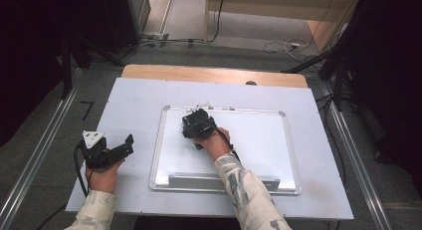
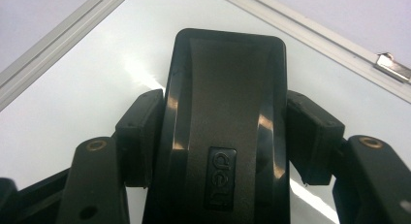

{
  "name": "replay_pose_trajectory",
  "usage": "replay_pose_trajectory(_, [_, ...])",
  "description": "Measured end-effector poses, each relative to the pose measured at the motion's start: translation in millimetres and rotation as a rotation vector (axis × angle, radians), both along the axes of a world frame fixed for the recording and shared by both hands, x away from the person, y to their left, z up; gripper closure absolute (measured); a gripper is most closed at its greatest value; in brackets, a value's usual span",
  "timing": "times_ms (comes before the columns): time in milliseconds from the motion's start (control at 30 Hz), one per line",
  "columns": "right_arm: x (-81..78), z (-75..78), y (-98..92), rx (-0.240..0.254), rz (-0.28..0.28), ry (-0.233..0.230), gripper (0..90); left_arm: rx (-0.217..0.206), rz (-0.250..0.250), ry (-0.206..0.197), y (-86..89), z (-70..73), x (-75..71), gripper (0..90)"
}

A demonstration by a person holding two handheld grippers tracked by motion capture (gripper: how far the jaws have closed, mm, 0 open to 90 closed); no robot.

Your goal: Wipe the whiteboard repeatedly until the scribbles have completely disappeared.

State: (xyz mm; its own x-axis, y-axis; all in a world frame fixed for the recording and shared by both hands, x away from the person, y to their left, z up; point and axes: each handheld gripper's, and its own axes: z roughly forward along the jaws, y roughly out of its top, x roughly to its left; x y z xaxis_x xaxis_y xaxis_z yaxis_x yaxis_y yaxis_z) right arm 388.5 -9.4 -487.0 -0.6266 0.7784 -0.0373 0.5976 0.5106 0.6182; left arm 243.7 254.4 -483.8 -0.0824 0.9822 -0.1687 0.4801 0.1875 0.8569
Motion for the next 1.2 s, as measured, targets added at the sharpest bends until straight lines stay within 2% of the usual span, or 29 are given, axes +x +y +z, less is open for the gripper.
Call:
replay_pose_trajectory(300, [2.0, -0.2, -1.4, 0.001, -0.011, -0.003, 35.5, 0.002, -0.001, 0.000, -0.1, -0.1, 0.6, 4.5])
replay_pose_trajectory(467, [0.6, -1.0, -1.7, 0.009, 0.002, -0.009, 35.6, 0.003, -0.005, 0.001, -1.7, -0.2, 2.0, 4.5])
replay_pose_trajectory(800, [-5.5, -1.7, 2.6, 0.023, 0.069, -0.008, 36.5, 0.003, -0.006, 0.000, -1.9, -0.4, 2.6, 4.5])
replay_pose_trajectory(1200, [-28.6, -3.2, 18.2, 0.037, 0.213, -0.004, 36.6, 0.003, -0.004, 0.001, -1.7, -0.4, 2.8, 4.5])
